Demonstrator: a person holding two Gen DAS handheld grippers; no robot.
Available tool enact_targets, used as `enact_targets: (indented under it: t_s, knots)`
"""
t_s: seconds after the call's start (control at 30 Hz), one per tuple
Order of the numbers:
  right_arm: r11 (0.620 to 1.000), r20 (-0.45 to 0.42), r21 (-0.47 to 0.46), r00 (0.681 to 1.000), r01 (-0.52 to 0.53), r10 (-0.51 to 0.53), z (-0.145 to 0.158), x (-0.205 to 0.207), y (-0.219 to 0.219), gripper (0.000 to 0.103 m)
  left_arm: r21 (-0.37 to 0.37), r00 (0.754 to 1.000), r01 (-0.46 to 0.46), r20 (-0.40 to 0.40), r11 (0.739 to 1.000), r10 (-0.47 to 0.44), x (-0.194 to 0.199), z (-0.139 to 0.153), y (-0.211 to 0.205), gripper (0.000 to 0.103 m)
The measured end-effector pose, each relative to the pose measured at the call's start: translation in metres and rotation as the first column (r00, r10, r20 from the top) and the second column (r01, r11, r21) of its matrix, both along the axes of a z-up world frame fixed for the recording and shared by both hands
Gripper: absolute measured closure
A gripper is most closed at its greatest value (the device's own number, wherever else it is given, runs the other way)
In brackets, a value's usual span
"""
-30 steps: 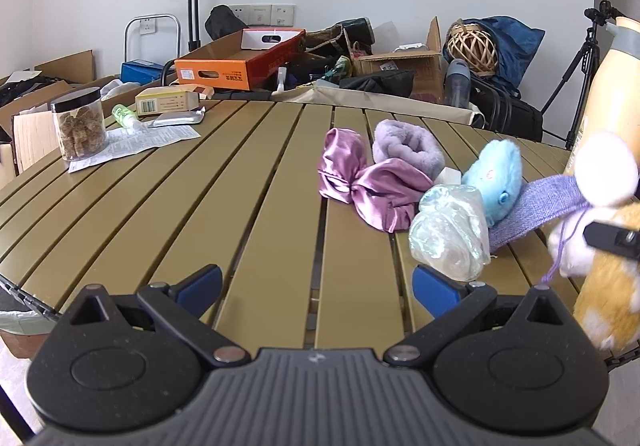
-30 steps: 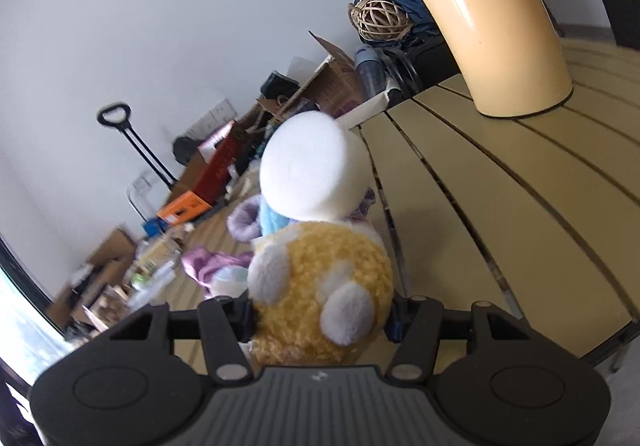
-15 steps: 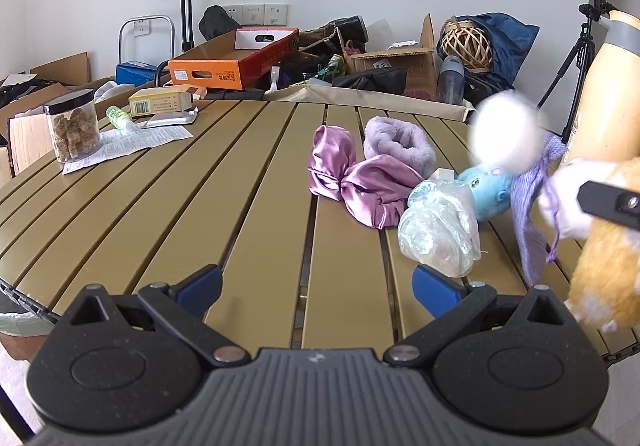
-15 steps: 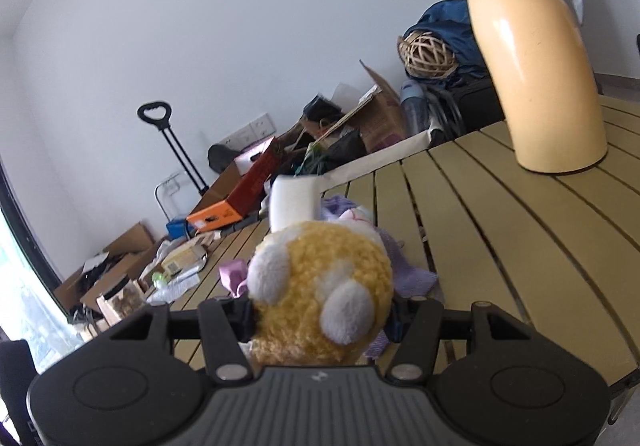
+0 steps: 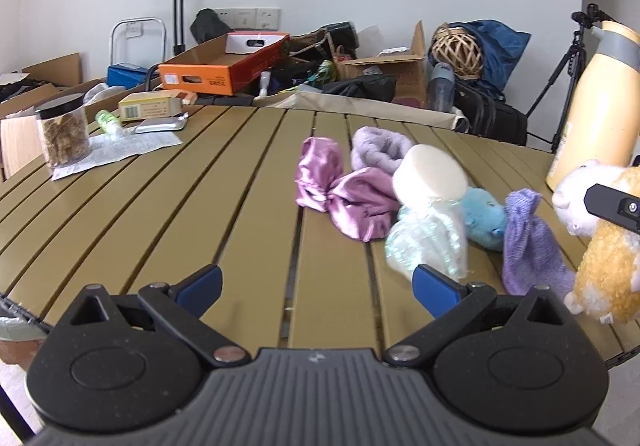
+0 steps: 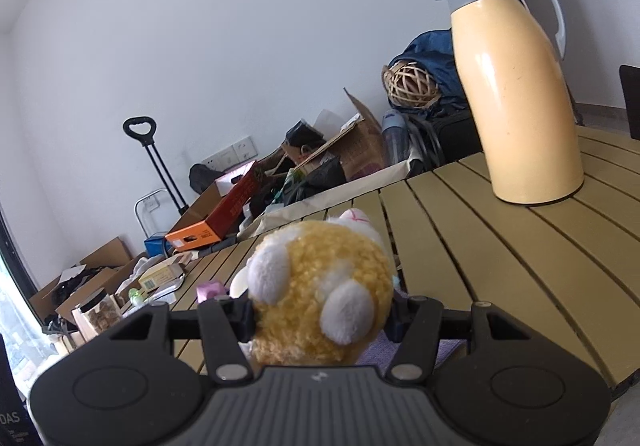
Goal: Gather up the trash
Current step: 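Grasp the yellow-white plush toy with the right tool, then grasp the clear plastic bag with the left tool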
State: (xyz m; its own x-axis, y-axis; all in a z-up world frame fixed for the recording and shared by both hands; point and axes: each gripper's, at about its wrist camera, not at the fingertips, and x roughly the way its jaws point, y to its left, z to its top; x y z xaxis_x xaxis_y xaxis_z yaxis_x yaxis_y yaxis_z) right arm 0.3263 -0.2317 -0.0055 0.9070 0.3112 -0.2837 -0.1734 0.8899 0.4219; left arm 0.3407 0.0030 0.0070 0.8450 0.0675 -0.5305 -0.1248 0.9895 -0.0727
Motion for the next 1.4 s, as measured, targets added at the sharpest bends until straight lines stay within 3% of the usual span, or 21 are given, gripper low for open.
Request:
enact_targets:
  t_s: [0.23, 0.6, 0.77, 0.83, 0.93, 1.4]
  knots:
    - [0.995, 0.026, -0.054, 0.997, 0.08, -0.078, -0.001, 0.0, -0.013, 0.047, 0.006, 0.998, 0.057, -0.021, 0.998, -0.057, 0.015, -0.005, -0.023, 0.0]
    - [0.986, -0.012, -0.09, 0.989, 0.143, -0.144, -0.01, 0.003, -0.038, 0.047, 0.066, 0.996, 0.082, -0.046, 0.994, -0.079, 0.058, -0.011, -0.06, 0.001]
    - [0.984, -0.014, -0.093, 0.988, 0.154, -0.156, -0.011, 0.0, -0.045, 0.047, 0.08, 0.995, 0.082, -0.067, 0.993, -0.076, 0.069, -0.015, -0.07, 0.018]
    - [0.983, -0.014, -0.096, 0.988, 0.154, -0.156, -0.01, -0.001, -0.046, 0.047, 0.064, 0.994, 0.089, -0.076, 0.994, -0.084, 0.069, -0.016, -0.07, 0.041]
    - [0.984, -0.013, -0.1, 0.988, 0.149, -0.151, -0.01, -0.002, -0.046, 0.047, 0.059, 0.992, 0.103, -0.08, 0.993, -0.098, 0.068, -0.016, -0.07, 0.061]
    - [0.986, 0.022, -0.136, 0.995, 0.101, -0.099, -0.006, -0.014, -0.03, 0.047, 0.112, 0.997, 0.081, -0.029, 0.99, -0.078, 0.026, 0.01, -0.064, 0.065]
